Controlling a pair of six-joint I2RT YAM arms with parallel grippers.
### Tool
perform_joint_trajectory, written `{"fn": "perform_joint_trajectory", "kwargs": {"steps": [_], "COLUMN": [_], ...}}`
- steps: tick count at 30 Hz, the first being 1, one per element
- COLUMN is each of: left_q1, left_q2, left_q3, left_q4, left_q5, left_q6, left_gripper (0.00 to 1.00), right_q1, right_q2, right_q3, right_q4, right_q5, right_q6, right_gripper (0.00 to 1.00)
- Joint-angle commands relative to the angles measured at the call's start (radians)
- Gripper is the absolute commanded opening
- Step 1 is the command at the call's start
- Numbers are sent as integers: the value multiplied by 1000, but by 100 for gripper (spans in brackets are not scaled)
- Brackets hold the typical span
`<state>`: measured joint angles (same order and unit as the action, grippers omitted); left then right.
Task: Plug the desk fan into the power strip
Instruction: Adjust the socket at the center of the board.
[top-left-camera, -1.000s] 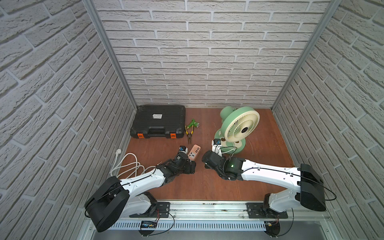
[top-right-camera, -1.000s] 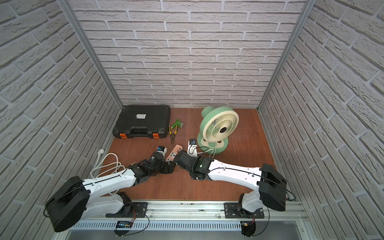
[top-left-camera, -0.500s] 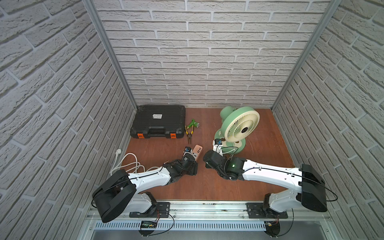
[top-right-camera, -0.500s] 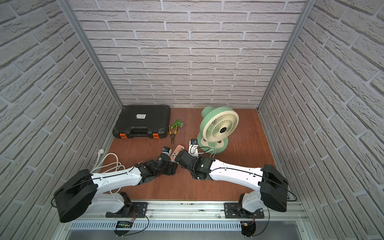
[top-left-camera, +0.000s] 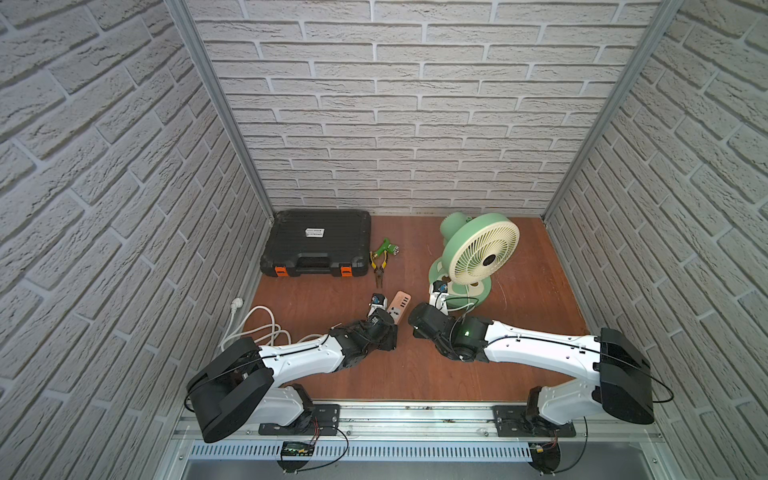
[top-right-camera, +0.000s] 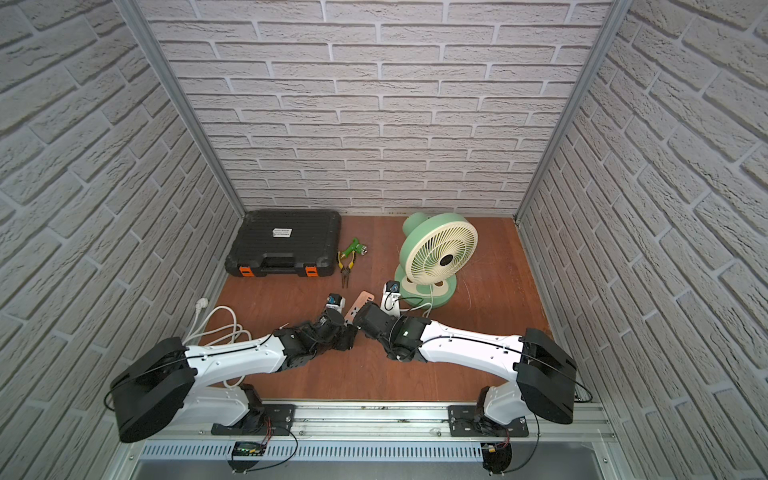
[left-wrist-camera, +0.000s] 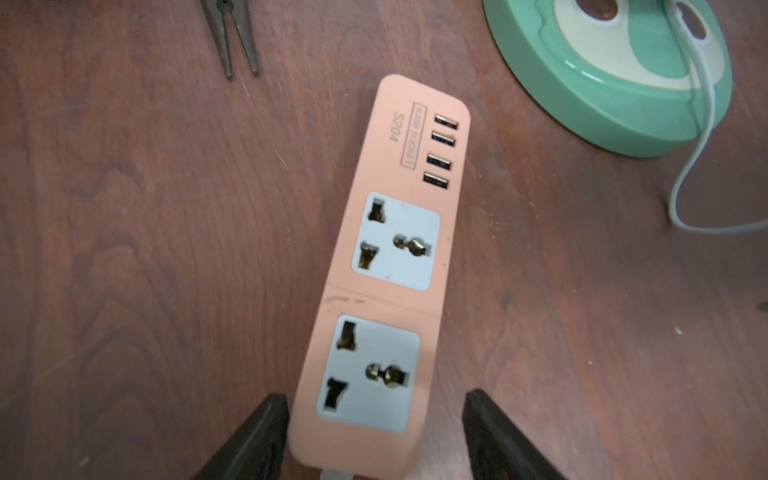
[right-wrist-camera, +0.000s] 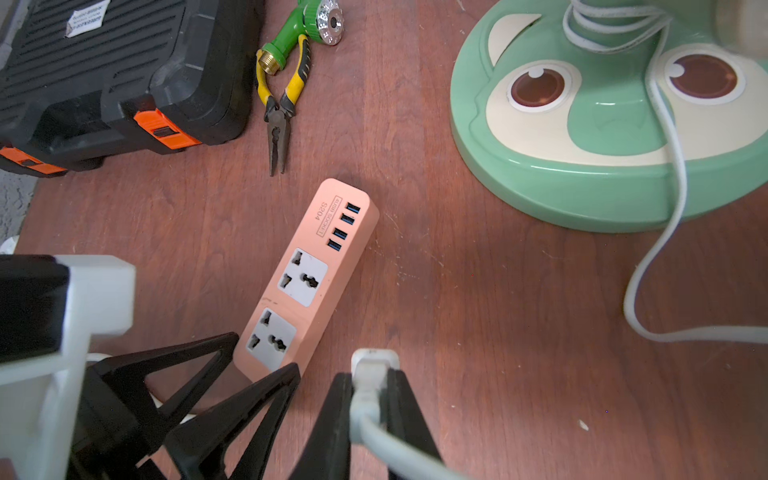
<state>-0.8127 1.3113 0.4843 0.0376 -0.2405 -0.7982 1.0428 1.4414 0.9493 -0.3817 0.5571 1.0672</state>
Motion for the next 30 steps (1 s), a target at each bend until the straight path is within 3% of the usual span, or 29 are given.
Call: {"fn": "perform_joint_trajectory", "kwargs": {"steps": [1,4,9,13,22,30], "left_q1": [-7,-6,-30,-39,-39,-44], "left_q2": [24,60,69,39,48,104], "left_q3": [8,33,51,50,45,55], "left_q4": [64,52,22,-25,-105,-63], "left_q5": [-34,-27,-11,-26,-50,-26], "left_q6": [-43,-37,17,53,13,-16], "left_gripper": [66,67,91,95,85,64], "right_q1": [-6,-7,-10,-13,-19,-23], "right_q2": [-10,-17,-36,-42,-59,-62], "right_q3": [-4,-10,-25,-35,-53,-65], "right_q4": [40,41,41,46,64,82], "right_q5": [4,4,3,-1,-6,-14], "right_q6": [18,19,23,24,30,41], "right_gripper": [3,3,3,3,3,3]}}
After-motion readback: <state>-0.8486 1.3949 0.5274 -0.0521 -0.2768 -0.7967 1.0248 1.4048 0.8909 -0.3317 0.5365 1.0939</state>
